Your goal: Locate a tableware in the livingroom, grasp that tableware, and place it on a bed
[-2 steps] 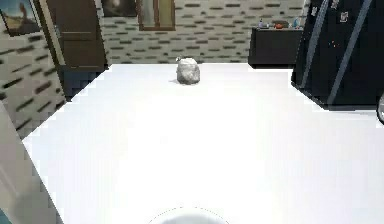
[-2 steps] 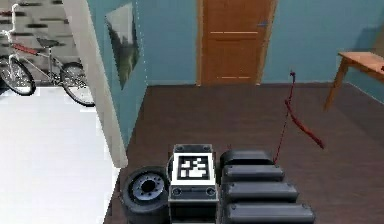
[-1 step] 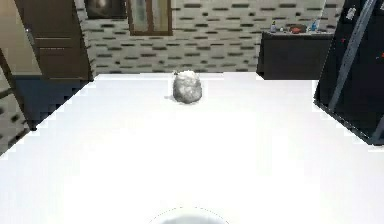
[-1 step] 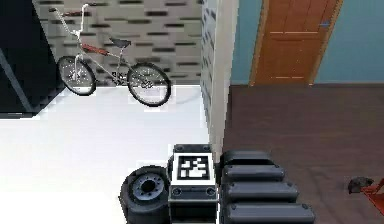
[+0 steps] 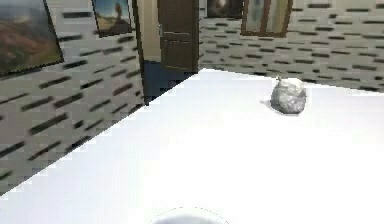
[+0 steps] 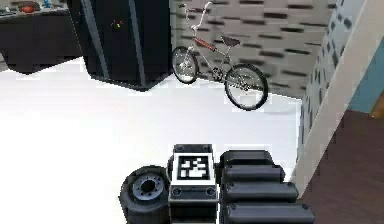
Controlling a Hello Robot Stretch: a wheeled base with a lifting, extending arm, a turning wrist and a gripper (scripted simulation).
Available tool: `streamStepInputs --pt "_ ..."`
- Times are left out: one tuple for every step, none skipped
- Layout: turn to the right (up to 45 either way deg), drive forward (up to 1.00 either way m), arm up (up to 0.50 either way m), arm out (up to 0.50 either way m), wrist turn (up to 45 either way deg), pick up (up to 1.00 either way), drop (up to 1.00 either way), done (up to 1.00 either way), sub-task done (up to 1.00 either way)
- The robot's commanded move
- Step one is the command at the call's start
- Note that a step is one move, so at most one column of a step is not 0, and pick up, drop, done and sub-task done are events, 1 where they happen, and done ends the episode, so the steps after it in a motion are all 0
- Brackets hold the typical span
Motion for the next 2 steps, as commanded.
streamStepInputs --pt "0.0 1.0 0.0 0.0 0.0 0.0 0.0 0.0 0.0" --pt "0.0 1.0 0.0 0.0 0.0 0.0 0.0 0.0 0.0"
